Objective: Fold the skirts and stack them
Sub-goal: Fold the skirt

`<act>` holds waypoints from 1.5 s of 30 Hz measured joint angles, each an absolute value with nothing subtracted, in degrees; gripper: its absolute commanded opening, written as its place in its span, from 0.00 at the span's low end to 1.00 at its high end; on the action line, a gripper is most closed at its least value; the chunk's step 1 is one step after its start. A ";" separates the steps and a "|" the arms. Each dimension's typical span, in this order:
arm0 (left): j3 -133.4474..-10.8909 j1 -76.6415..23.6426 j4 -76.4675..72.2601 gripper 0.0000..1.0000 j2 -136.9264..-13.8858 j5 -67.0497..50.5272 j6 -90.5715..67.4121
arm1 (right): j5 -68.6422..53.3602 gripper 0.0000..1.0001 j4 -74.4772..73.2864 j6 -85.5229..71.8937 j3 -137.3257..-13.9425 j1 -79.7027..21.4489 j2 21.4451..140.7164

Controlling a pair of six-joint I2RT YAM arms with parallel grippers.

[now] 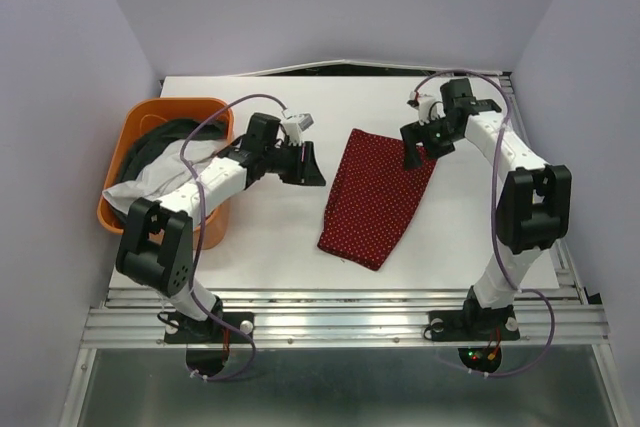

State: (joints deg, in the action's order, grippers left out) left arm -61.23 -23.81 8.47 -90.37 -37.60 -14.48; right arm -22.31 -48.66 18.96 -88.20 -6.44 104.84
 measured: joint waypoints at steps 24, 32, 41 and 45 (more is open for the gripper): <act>-61.76 -33.69 12.12 0.33 -101.19 -31.40 -10.26 | -32.80 0.86 -49.21 13.32 -78.13 -6.44 97.49; -61.76 -34.22 12.12 0.33 -101.89 -31.44 -10.07 | -32.75 0.87 -49.12 13.87 -77.97 -6.44 97.49; -62.00 -34.41 12.80 0.00 -103.33 -31.09 -10.00 | -32.73 0.87 -49.10 14.00 -77.82 -6.44 97.49; -62.28 -33.67 14.06 0.00 -102.87 -30.11 -10.04 | -32.82 0.86 -49.12 14.17 -77.82 -6.44 97.49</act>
